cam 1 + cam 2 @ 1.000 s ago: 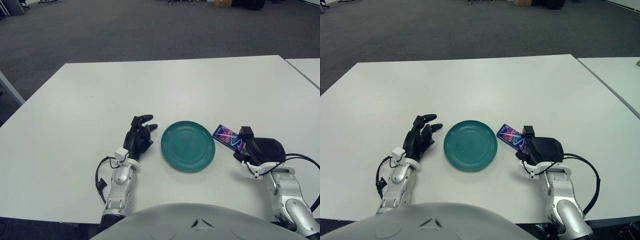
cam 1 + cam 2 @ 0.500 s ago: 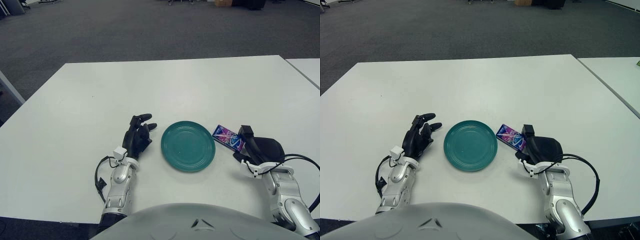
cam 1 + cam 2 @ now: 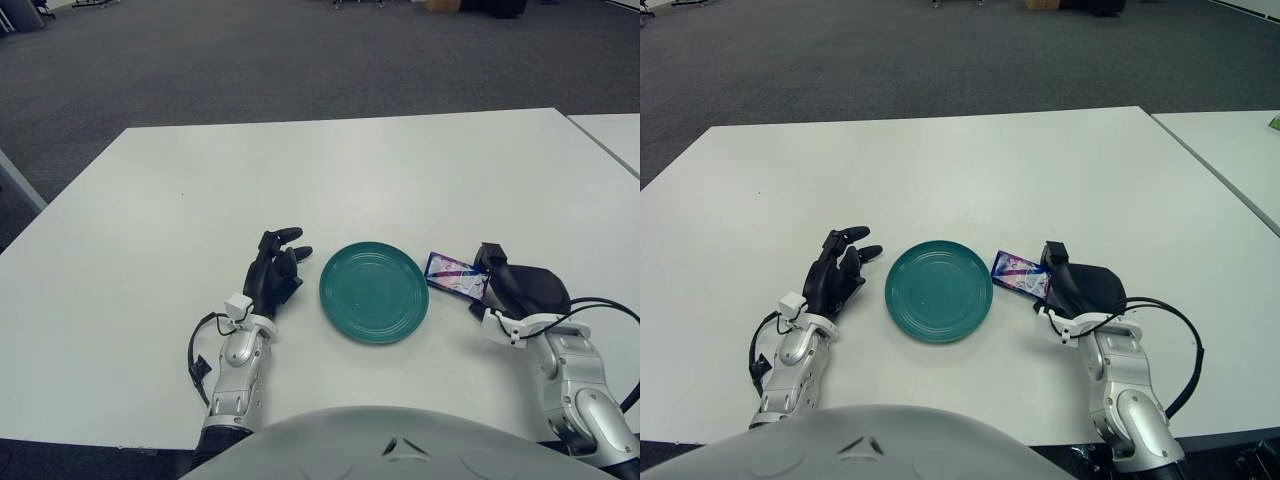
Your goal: Put the gum into the plate.
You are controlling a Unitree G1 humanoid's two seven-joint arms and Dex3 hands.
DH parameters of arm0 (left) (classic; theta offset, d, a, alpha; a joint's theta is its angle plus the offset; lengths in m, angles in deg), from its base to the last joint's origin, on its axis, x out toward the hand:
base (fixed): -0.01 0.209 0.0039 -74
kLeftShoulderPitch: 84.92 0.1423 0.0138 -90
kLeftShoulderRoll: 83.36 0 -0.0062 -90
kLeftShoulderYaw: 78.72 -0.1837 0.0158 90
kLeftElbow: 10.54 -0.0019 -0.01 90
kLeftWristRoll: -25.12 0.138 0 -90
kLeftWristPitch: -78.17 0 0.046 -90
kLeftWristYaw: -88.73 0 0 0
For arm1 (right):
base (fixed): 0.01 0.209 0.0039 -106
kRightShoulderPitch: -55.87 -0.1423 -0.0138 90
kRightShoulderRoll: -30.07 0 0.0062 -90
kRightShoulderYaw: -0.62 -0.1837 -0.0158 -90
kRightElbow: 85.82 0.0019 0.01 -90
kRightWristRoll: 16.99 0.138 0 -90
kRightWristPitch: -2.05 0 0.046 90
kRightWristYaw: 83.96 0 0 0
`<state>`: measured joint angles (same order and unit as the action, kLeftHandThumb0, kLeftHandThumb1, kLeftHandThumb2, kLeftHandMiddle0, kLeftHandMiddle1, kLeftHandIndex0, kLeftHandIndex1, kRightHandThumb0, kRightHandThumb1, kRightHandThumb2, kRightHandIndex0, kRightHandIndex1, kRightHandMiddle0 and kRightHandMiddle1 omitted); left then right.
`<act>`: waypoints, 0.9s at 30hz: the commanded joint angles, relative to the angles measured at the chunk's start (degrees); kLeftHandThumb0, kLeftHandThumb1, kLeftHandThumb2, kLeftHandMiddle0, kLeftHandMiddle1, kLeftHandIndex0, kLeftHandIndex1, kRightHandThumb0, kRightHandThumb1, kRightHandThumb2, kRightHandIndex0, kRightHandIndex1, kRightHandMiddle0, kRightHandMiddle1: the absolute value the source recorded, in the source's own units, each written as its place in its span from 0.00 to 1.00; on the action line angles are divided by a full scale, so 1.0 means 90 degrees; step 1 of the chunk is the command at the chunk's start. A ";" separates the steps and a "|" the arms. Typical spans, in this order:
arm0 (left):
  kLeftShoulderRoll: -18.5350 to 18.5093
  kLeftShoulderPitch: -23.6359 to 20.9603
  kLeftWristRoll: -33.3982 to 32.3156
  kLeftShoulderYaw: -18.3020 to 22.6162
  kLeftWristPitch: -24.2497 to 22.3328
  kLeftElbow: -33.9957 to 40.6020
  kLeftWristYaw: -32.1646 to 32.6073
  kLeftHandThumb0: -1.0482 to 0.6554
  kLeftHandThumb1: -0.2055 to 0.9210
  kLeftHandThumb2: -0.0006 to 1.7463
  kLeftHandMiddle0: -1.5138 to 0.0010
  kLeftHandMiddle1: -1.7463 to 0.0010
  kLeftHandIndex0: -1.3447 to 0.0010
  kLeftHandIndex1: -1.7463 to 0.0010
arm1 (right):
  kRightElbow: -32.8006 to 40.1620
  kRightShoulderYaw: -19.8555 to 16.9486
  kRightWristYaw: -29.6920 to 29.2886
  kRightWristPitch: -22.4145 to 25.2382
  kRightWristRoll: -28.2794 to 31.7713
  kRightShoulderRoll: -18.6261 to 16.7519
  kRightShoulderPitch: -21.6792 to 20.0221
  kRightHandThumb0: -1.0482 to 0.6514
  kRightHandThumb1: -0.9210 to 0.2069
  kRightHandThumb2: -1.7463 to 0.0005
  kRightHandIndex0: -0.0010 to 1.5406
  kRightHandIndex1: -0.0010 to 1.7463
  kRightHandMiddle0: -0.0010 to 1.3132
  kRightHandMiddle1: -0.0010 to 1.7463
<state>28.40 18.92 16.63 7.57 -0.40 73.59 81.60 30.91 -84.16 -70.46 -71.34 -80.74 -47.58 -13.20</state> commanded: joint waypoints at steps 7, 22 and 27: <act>-0.0052 0.0014 -0.0053 0.0032 -0.0195 -0.0256 -0.0130 0.18 1.00 0.45 0.76 0.38 0.89 0.25 | 0.0462 -0.0199 0.0153 -0.0066 0.0064 -0.0075 -0.0333 0.37 0.37 0.38 0.69 1.00 0.36 1.00; -0.0044 0.0006 -0.0001 0.0061 -0.0189 -0.0271 -0.0124 0.18 1.00 0.45 0.76 0.38 0.89 0.25 | 0.0769 -0.0271 0.0437 -0.0105 0.0025 -0.0141 -0.0594 0.36 0.38 0.37 0.68 1.00 0.37 1.00; -0.0027 0.0005 -0.0049 0.0074 -0.0189 -0.0300 -0.0154 0.18 1.00 0.45 0.75 0.38 0.89 0.25 | 0.0940 -0.0322 0.0626 -0.0071 0.0003 -0.0155 -0.0625 0.37 0.37 0.38 0.67 1.00 0.36 1.00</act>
<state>28.44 18.34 16.46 7.92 -0.33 72.81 80.36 38.18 -86.18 -65.98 -72.04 -80.69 -48.61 -17.66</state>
